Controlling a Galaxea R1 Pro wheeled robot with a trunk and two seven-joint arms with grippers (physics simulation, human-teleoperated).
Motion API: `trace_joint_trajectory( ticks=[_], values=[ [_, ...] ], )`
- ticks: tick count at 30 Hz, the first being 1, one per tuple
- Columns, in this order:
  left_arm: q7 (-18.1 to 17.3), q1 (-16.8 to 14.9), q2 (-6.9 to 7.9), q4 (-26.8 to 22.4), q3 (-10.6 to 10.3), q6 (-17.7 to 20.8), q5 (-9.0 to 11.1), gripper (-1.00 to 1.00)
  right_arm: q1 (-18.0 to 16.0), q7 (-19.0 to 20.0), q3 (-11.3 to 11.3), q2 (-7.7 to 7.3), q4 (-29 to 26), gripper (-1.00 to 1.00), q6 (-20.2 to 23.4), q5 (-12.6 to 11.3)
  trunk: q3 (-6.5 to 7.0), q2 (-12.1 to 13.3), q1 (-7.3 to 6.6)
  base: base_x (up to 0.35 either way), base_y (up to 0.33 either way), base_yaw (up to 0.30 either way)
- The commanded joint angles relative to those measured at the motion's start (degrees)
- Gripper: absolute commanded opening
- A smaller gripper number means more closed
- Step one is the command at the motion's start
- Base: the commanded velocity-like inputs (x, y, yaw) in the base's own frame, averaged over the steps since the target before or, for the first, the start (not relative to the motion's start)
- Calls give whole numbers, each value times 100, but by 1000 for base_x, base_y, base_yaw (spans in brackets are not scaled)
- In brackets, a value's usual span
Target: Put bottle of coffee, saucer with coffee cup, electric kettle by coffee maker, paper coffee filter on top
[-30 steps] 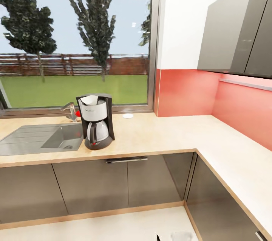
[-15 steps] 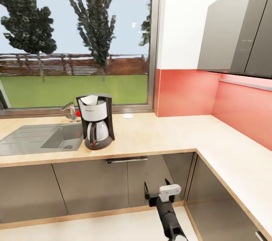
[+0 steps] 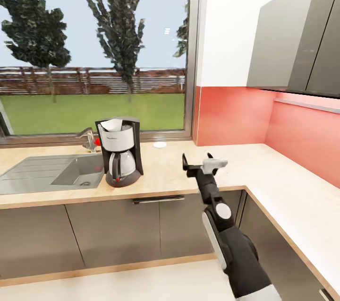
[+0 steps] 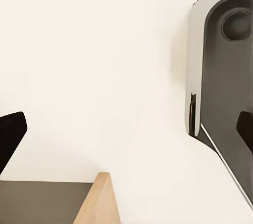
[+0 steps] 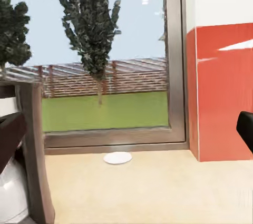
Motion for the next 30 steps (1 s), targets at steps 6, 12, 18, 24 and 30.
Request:
trace_joint_trajectory(
  ticks=[6,12,18,24,30],
  values=[
    [30,-1,11,25,10,-56,-27,100,-2106,-313,-298,0,2004,100,362,-245,-4,-6,1,0,0,0],
    [42,6,7,25,28,-49,-8,100,-3526,-611,-376,0,3720,100,363,-277,-4,-6,1,0,0,0],
    [51,7,-12,25,41,71,-6,100,-4355,-640,-394,0,4639,100,365,-287,-4,-6,1,113,0,0],
    [56,29,-34,25,47,597,-2,100,-4461,-637,-376,0,5280,100,357,-292,-4,-6,1,310,0,0],
    [84,104,-34,27,54,785,2,100,-4471,-609,-361,0,5550,100,228,-297,-4,-6,1,336,0,0]
  ],
)
